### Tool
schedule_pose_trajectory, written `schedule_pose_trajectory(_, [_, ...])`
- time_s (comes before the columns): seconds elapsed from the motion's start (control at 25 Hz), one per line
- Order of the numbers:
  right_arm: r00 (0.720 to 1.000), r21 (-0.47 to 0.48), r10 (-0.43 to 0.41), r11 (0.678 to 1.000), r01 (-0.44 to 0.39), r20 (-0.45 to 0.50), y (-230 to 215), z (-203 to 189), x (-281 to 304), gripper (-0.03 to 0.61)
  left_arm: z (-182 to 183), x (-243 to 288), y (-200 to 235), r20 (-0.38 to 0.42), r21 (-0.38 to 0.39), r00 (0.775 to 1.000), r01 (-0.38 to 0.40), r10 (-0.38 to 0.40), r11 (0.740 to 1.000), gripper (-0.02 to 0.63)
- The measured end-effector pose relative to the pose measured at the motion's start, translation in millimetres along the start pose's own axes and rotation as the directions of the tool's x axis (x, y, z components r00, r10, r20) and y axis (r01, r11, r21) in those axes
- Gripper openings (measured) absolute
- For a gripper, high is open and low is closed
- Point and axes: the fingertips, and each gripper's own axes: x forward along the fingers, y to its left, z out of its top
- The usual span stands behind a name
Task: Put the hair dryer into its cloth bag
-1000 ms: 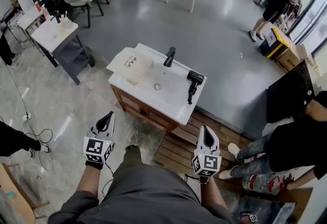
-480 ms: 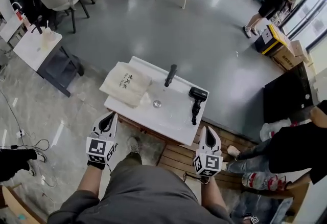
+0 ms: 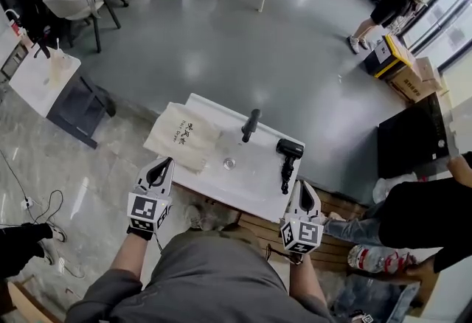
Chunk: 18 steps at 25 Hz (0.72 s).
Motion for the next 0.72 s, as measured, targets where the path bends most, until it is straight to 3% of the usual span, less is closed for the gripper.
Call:
schedule_pose_trajectory(0.24, [1.000,0.007,0.005,1.000,-0.005,0.007,-14,5,26,0.002,7,26,-3,-0.005,0.014,1.000,0.000,0.000,1.000,0.003])
schedule_pose_trajectory(0.56, [0.996,0.007,0.072,0.997,-0.073,0.044,-52,20,69,0.002,15,47,-28,-0.001,-0.003,0.997,-0.074,0.074,0.997,0.003])
schedule_pose_trajectory(0.64, [0.996,0.014,0.080,0.997,-0.081,0.048,-60,20,75,0.002,19,52,-32,0.009,-0.013,0.997,-0.074,0.074,0.997,0.050])
schedule_pose_trajectory(0.72, [0.995,0.013,0.090,0.996,-0.091,0.047,-63,18,78,0.002,21,57,-36,0.010,-0.028,0.998,-0.070,0.070,0.997,0.164])
